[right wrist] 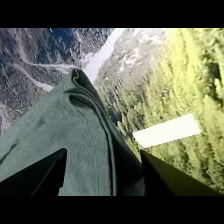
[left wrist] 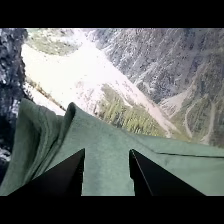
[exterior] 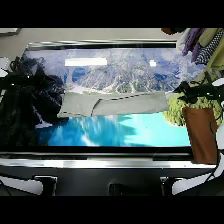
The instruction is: Fold the clothes and pants, and hang the long-sleeved shirts on hangers.
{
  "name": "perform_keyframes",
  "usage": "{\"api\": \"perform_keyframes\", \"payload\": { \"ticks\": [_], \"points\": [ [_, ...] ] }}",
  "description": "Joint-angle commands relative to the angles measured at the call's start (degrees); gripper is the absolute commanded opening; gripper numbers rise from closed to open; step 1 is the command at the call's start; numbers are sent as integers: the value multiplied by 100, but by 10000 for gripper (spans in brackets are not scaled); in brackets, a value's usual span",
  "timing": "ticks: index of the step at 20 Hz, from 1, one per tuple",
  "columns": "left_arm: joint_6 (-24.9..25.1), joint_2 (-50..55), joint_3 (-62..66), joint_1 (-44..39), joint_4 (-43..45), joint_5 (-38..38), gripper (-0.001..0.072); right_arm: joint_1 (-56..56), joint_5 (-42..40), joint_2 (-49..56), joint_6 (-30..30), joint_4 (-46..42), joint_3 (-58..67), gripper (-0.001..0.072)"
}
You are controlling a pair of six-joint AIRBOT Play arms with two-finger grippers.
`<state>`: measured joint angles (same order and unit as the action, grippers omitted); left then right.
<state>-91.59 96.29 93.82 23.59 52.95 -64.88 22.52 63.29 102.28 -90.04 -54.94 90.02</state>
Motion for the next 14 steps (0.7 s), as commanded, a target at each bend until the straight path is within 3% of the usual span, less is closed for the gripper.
{"api": "perform_keyframes", "payload": {
  "ticks": [1,7,10,12,14],
  "points": [
    [7,-409,20,-103,820,-326,334,109,299,400,826,723,37,547],
    [7,-514,20,-315,839,-323,334,-199,243,949,992,962,37,542],
    [9,-514,20,-400,839,-323,334,-511,229,1051,920,717,37,504],
    [7,-514,20,-426,826,-326,334,-647,299,1043,925,603,39,317],
    [7,-511,20,-487,791,-323,325,-671,446,949,911,645,39,50]
  ]
}}
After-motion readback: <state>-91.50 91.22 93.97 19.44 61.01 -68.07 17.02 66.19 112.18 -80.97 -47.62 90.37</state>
